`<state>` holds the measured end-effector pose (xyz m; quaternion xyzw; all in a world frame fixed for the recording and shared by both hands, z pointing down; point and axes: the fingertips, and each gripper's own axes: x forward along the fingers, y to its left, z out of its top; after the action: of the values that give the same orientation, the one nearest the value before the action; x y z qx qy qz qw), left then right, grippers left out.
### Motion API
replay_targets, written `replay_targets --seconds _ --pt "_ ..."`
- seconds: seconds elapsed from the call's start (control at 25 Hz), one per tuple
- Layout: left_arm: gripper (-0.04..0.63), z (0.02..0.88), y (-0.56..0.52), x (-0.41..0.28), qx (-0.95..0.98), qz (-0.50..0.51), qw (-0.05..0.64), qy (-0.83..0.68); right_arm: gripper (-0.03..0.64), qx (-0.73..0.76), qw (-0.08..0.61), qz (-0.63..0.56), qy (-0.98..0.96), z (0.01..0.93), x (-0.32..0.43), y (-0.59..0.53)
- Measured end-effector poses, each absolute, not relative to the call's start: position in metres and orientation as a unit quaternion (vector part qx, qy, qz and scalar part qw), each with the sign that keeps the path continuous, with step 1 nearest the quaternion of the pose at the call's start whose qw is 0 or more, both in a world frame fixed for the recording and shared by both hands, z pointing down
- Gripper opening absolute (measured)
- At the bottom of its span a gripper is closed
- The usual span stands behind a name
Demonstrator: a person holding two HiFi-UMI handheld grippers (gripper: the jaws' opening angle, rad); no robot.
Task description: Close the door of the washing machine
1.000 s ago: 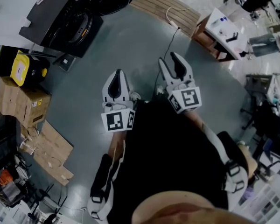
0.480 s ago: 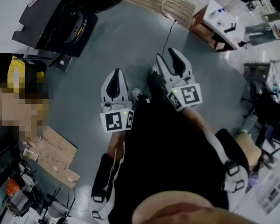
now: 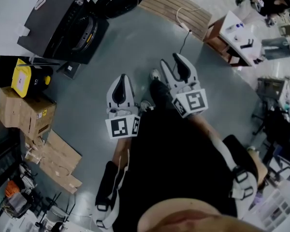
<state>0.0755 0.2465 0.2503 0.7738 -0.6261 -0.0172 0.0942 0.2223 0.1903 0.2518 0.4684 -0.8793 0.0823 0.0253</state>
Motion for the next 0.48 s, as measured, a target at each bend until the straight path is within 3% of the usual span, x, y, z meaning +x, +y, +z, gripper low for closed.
replay_targets --seconds 0.48 --pt "0.005 0.232 0.078 0.090 0.744 -0.021 0.088 -0.662 0.161 0.418 0.035 0.080 -0.904 0.252 0.227 0.009"
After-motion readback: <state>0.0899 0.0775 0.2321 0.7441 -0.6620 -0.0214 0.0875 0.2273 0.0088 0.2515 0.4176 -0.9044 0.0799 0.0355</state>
